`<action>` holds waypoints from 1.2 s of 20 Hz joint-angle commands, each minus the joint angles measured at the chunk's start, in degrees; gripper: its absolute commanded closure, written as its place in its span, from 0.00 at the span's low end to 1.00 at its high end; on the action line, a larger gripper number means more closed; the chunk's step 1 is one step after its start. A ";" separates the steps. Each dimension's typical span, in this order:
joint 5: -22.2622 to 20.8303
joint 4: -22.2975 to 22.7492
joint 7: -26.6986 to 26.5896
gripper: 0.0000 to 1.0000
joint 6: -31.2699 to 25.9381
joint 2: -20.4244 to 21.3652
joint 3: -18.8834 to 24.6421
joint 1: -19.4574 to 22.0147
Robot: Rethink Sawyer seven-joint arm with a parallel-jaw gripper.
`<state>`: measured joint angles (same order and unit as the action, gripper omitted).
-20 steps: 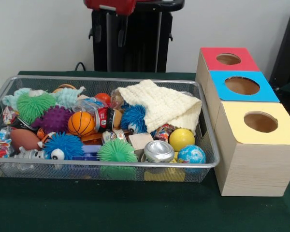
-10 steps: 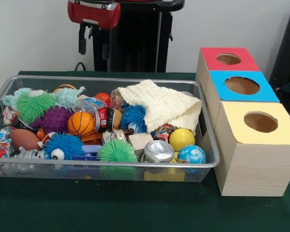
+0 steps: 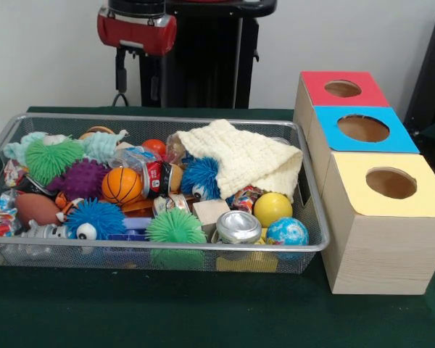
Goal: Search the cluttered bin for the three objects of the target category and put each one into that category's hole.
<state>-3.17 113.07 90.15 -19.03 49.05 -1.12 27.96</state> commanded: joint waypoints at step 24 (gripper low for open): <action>6.15 -17.86 7.29 0.00 -0.66 -11.89 6.40 -1.38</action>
<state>1.56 99.06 90.15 -19.04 41.48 0.47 26.11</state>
